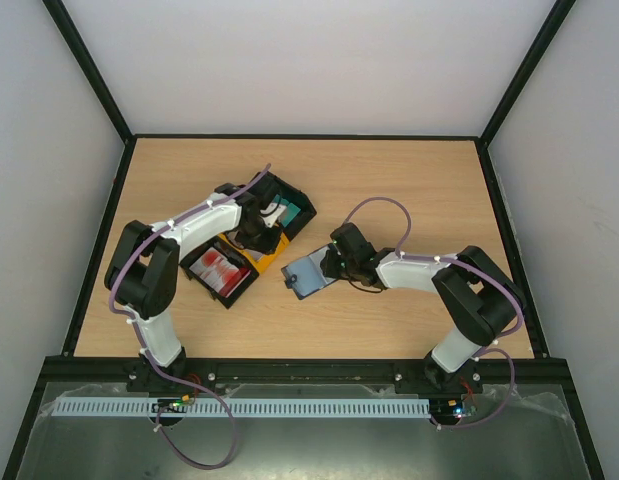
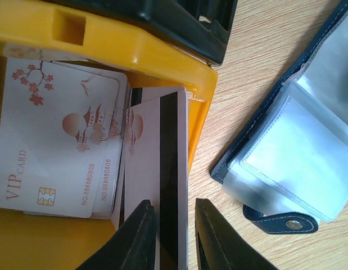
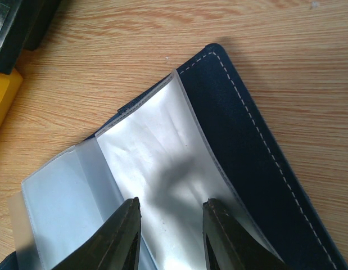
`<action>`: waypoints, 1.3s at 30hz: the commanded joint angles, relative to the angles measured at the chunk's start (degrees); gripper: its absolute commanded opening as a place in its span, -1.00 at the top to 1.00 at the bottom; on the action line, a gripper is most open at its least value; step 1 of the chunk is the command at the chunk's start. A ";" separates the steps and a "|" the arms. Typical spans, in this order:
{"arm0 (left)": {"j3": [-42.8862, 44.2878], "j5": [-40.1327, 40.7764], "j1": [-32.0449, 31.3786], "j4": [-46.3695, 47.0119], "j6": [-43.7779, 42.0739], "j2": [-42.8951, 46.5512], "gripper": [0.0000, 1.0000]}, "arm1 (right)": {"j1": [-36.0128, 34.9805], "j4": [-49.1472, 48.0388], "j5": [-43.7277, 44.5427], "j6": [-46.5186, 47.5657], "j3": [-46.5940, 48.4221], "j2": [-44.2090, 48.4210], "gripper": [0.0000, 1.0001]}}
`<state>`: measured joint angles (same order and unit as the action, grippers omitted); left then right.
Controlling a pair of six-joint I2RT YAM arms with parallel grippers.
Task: Put the credit cards into the card holder
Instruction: Pick up the credit card from the storage box.
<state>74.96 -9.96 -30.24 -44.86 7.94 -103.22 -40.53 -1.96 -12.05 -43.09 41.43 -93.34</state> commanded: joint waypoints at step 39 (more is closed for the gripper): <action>-1.13 7.85 2.08 -0.35 5.07 10.12 0.95 | -0.33 8.93 3.12 -0.04 3.18 0.90 0.35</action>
<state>74.87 -4.40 -29.17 -45.84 10.66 -96.95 -40.53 0.19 -11.75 -43.07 42.70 -93.30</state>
